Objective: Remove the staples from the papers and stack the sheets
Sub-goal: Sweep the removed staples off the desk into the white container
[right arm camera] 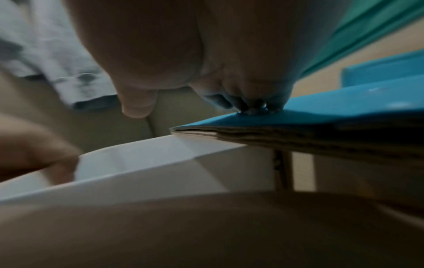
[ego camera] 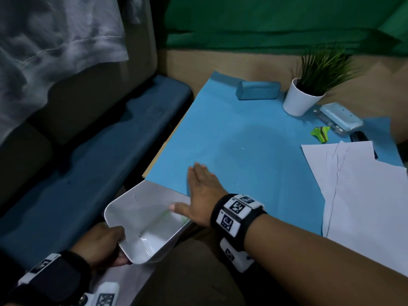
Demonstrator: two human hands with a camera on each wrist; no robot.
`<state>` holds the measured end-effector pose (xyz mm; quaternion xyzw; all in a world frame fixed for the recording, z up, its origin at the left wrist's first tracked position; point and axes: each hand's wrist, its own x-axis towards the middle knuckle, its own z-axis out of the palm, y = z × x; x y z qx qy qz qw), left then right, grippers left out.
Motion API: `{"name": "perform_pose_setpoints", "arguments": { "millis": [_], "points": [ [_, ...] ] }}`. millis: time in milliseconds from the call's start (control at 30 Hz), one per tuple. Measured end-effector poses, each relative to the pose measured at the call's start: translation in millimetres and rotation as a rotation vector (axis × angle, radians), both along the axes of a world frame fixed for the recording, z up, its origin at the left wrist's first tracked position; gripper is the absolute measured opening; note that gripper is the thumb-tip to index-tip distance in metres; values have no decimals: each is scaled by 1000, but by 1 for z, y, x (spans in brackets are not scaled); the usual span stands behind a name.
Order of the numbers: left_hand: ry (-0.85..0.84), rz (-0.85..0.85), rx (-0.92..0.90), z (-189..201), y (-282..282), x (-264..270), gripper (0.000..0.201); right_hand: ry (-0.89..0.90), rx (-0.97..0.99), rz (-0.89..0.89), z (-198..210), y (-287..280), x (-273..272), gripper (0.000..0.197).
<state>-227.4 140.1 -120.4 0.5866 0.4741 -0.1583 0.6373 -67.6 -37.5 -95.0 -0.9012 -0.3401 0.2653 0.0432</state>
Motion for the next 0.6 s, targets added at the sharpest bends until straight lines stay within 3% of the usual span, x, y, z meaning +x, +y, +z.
{"name": "perform_pose_setpoints", "arguments": {
  "millis": [133,233,333,433,600],
  "points": [
    [2,5,-11,-1,-1,2,23,91,135,113,13,9,-12,99],
    [3,3,-3,-1,0,3,22,88,244,30,31,-11,1,92],
    [9,25,-9,-9,2,3,22,-57,151,-167,34,-69,24,90],
    [-7,52,-26,-13,0,2,22,-83,-2,-410,24,-118,25,103],
    [-20,65,-62,-12,-5,1,22,-38,-43,-360,9,-90,-17,118]
  ]
}}
